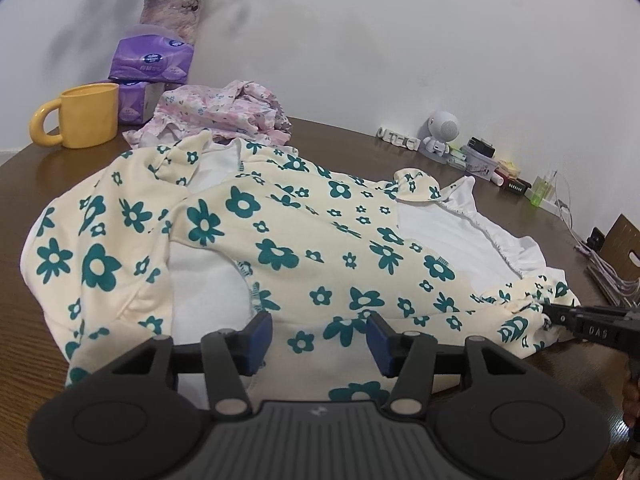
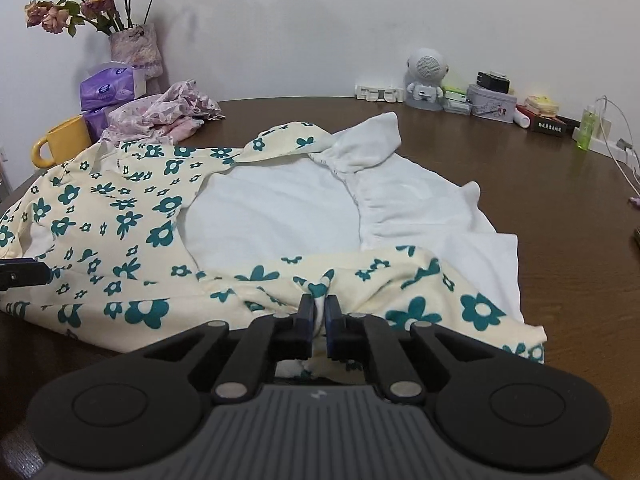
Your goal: Fold clothes
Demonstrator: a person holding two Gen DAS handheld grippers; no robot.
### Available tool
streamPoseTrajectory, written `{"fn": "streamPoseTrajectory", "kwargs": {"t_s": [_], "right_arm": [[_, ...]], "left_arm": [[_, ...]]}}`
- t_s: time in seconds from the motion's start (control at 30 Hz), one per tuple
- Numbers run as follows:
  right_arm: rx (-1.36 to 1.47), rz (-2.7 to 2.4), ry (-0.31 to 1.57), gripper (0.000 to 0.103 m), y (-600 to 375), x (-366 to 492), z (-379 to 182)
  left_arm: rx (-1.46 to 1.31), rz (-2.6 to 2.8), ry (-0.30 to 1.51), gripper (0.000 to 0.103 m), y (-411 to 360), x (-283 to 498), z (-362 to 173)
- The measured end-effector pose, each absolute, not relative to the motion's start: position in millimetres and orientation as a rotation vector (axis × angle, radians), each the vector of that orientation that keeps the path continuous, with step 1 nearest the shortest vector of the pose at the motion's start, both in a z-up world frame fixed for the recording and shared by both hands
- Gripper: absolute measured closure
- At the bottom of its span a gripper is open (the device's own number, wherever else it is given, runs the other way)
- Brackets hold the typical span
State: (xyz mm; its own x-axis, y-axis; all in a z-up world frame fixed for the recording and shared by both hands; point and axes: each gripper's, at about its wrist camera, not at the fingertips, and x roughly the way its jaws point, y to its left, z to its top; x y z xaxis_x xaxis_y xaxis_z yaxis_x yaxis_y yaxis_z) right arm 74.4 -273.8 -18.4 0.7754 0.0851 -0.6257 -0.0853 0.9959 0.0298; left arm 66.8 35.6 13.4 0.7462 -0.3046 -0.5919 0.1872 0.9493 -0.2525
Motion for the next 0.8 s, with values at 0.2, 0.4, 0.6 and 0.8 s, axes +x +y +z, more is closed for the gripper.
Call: {"fn": "streamPoseTrajectory", "kwargs": {"t_s": [0.2, 0.4, 0.6, 0.8], "right_arm": [[-0.026, 0.077, 0.664, 0.095, -269.2, 71.7, -13.1], [0.08, 0.166, 0.534, 0.055, -271.7, 46.8, 21.7], [0.052, 0.246, 0.52, 0.031, -250.4, 40.9, 27.7], [0.087, 0.325, 0.571, 0.031, -241.3, 65.4, 20.5]], "left_arm": [[-0.192, -0.247, 0.656, 0.049, 40.0, 62.3, 20.0], [-0.142, -0.181, 0.576, 0.022, 52.5, 44.9, 38.8], [-0.14, -0.09, 0.59, 0.018, 74.5, 39.9, 41.1], [-0.146, -0.176, 0.608, 0.022, 72.1, 46.3, 42.6]]}}
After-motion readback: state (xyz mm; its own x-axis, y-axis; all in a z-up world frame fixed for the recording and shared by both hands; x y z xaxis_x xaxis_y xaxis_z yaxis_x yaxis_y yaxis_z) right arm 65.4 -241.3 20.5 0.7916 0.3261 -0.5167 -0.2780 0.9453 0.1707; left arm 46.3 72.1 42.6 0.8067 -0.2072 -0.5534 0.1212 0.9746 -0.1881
